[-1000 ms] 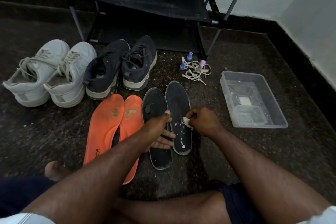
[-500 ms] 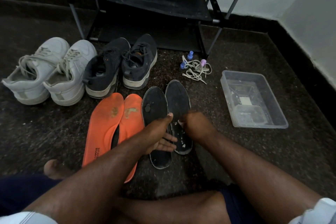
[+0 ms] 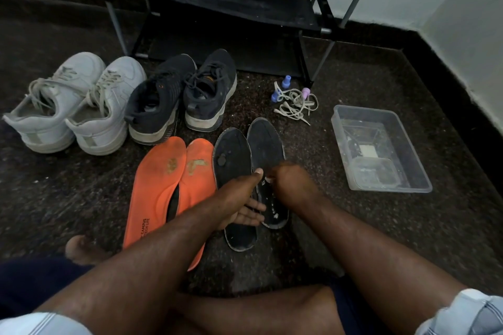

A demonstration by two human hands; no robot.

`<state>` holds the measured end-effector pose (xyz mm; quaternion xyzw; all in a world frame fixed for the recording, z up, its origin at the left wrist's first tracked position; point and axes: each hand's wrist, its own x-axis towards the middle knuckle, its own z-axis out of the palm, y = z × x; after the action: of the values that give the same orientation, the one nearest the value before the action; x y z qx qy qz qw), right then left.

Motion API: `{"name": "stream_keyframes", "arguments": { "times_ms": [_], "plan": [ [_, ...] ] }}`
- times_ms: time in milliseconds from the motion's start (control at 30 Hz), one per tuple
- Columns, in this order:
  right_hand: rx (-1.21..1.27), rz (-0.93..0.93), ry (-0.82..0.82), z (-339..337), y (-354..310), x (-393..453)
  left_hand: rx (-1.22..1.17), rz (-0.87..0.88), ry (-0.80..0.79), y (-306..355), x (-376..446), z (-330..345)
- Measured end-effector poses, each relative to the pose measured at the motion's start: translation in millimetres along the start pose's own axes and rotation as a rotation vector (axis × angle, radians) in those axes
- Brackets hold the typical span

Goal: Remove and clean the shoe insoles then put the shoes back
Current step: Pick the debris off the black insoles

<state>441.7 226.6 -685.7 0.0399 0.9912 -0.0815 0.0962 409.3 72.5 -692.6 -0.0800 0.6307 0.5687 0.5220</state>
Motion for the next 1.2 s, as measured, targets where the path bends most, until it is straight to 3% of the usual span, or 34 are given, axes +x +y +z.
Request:
{"name": "stream_keyframes", "arguments": {
  "times_ms": [133, 267, 433, 567, 700, 867, 1000, 1200],
  "plan": [
    [0.000, -0.146, -0.042, 1, -5, -3, -0.016, -0.014, 0.002, -1, 2, -2],
    [-0.017, -0.139, 0.032, -4, -3, 5, -0.035, -0.030, 0.001, 0, 2, -2],
    [-0.027, -0.253, -0.077, -3, -8, -4, -0.033, -0.032, 0.002, 2, 0, -2],
    [-0.034, -0.169, -0.013, -6, 0, 5, -0.033, -0.026, 0.006, 1, -1, -2],
    [-0.077, -0.294, -0.076, -3, -11, -8, -0.036, -0.027, 0.003, 1, -1, -2],
    [-0.035, -0.148, 0.001, -3, 4, 8, -0.040, -0.033, 0.002, 2, -2, -2],
    [-0.053, -0.247, -0.101, -3, -14, -4, -0.035, -0.031, 0.002, 3, -1, -2],
    [-0.040, -0.095, -0.035, -2, 2, 7, -0.038, -0.033, 0.008, 2, -3, -2]
  ]
}}
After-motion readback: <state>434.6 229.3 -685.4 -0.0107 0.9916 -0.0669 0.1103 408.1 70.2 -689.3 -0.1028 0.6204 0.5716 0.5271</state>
